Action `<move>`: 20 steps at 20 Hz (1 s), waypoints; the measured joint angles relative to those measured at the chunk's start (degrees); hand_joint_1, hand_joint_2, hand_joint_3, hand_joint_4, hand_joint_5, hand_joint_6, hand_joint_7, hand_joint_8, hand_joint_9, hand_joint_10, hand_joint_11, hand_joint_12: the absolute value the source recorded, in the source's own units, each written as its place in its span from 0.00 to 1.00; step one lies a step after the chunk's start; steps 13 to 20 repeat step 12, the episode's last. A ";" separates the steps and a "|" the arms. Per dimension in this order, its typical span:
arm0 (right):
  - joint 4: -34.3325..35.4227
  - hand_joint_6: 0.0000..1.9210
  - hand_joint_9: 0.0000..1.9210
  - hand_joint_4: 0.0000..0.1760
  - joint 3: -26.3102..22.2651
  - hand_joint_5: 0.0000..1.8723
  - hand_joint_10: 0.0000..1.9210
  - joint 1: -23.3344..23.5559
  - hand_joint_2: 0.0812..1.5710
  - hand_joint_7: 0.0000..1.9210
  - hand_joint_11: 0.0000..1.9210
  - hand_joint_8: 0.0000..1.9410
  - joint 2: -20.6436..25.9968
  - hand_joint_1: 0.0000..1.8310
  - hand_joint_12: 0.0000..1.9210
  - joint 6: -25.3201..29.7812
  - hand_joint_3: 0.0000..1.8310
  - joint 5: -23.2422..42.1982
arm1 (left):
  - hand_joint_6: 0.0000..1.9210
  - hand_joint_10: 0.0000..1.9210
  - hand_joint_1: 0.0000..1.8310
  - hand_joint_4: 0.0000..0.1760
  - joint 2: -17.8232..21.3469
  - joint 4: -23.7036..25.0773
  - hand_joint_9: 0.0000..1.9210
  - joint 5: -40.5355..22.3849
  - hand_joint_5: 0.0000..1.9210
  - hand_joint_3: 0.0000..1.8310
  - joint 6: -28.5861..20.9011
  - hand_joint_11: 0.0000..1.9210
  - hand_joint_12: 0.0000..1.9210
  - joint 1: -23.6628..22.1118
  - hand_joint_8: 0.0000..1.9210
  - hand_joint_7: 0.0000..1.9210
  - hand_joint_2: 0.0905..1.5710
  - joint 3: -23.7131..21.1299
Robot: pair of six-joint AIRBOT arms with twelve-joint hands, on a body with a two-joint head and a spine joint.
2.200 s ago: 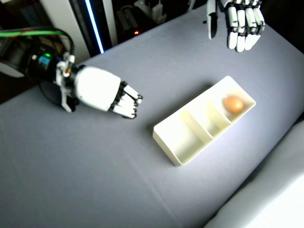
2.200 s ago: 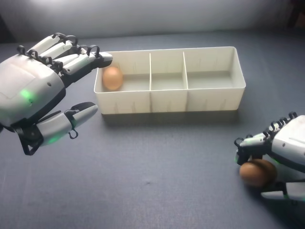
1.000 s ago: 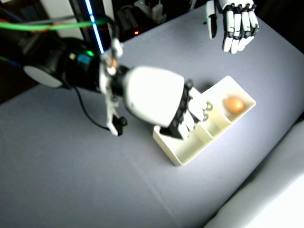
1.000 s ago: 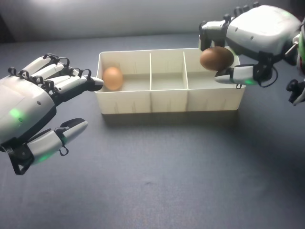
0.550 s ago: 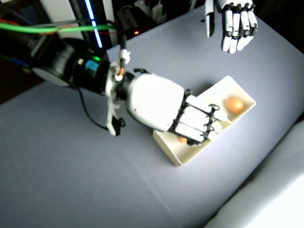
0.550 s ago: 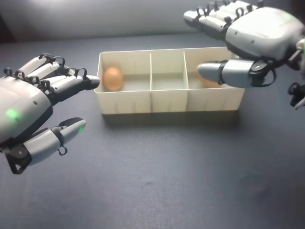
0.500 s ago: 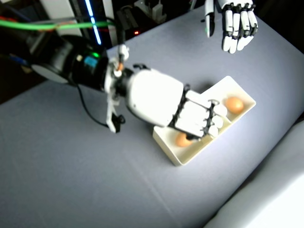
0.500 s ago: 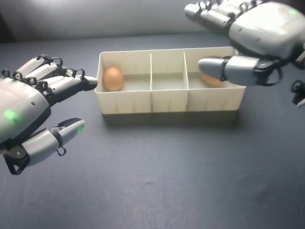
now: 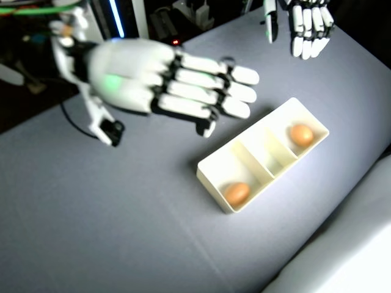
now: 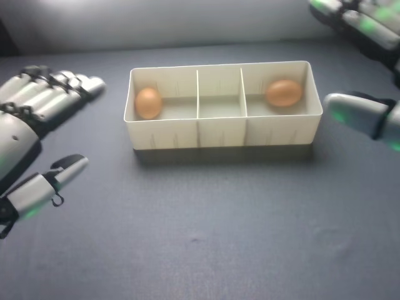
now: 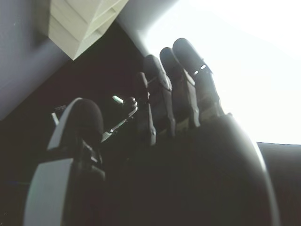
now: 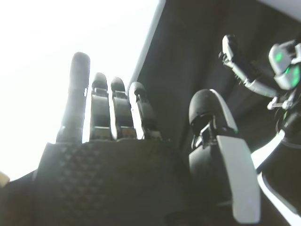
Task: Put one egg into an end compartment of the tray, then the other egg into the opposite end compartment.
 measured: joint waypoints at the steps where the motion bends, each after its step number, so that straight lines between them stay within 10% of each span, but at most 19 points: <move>1: -0.09 0.00 0.00 0.28 -0.57 0.00 0.00 -1.33 0.91 0.00 0.00 0.00 0.61 0.01 0.00 0.24 0.02 2.25 | 0.00 0.00 0.24 0.48 0.13 -0.22 0.00 -0.76 0.00 0.00 0.00 0.00 0.07 0.09 0.00 0.00 0.90 -0.02; 2: 0.33 0.00 0.00 0.34 -1.14 0.00 0.00 -2.80 0.91 0.00 0.00 0.00 1.05 0.02 0.00 0.55 0.01 4.20 | 0.00 0.00 0.23 0.45 0.24 -0.35 0.00 -1.77 0.00 0.00 0.00 0.00 0.01 0.46 0.00 0.00 0.90 -0.09; 5: 3.15 0.00 0.00 0.00 -3.41 0.00 0.00 -10.03 0.92 0.00 0.00 0.00 3.37 0.00 0.00 1.55 0.01 12.48 | 0.00 0.00 0.26 0.73 0.24 0.00 0.00 -4.44 0.00 0.00 -0.02 0.00 0.00 1.07 0.00 0.00 0.86 -0.61; 8: 5.29 0.00 0.00 0.00 -4.61 0.00 0.00 -14.45 0.89 0.00 0.00 0.00 4.81 0.03 0.00 2.25 0.00 19.56 | 0.00 0.00 0.23 0.62 1.22 -0.35 0.00 -7.54 0.00 0.00 -0.02 0.00 0.00 2.03 0.00 0.00 0.88 -1.36; 10: 6.19 0.00 0.00 0.38 -5.18 0.00 0.00 -14.95 0.84 0.00 0.00 0.00 5.46 0.08 0.00 2.38 0.00 22.69 | 0.00 0.00 0.29 0.85 1.99 -1.03 0.00 -11.37 0.00 0.00 0.00 0.00 0.00 2.89 0.00 0.00 0.89 -2.32; 11: 5.86 0.00 0.00 0.56 -5.51 0.00 0.00 -14.97 0.82 0.00 0.00 0.00 5.95 0.11 0.00 2.40 0.00 23.45 | 0.00 0.00 0.34 0.76 2.73 -0.96 0.00 -11.80 0.00 0.00 0.87 0.00 0.00 2.91 0.00 0.00 0.85 -2.99; 12: 5.49 0.00 0.00 0.35 -5.77 0.00 0.00 -15.10 0.87 0.00 0.00 0.00 6.45 0.03 0.00 2.40 0.00 24.35 | 0.00 0.00 0.40 0.75 3.15 -0.70 0.01 -12.17 0.00 0.00 1.20 0.00 0.00 2.91 0.00 0.00 0.86 -2.97; 20: 5.49 0.00 0.00 0.35 -5.77 0.00 0.00 -15.10 0.87 0.00 0.00 0.00 6.45 0.03 0.00 2.40 0.00 24.35 | 0.00 0.00 0.40 0.75 3.15 -0.70 0.01 -12.17 0.00 0.00 1.20 0.00 0.00 2.91 0.00 0.00 0.86 -2.97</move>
